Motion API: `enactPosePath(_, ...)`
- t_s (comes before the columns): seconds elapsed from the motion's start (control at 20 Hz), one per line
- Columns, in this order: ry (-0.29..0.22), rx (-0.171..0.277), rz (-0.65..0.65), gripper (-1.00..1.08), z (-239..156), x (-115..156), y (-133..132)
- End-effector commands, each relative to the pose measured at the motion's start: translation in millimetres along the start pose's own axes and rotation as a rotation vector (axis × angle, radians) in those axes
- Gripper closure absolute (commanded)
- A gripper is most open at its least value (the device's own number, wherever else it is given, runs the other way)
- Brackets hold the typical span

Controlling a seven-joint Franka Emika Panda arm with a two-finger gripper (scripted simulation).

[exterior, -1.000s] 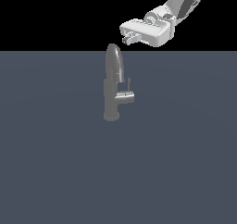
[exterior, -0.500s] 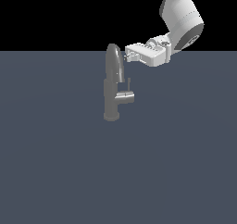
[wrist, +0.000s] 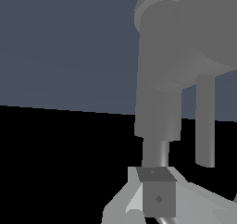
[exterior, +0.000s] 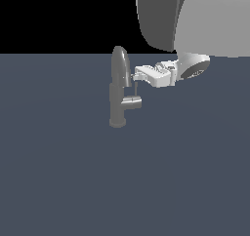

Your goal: Turn on the faucet by rotating a designated handle.

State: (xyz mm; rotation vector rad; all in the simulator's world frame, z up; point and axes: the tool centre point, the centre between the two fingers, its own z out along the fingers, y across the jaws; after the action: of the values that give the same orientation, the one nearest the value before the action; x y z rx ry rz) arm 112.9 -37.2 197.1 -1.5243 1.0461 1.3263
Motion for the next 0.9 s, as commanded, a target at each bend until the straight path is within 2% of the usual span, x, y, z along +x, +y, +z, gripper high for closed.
enactPosePath(0.0, -0.029, 0.023, 0.023, 1.08, 1, 12, -2)
enactPosePath(0.35, -0.078, 0.063, 0.064, 1.08, 3, 33, -5)
enactPosePath(0.85, -0.086, 0.068, 0.071, 1.08, 4, 36, -4)
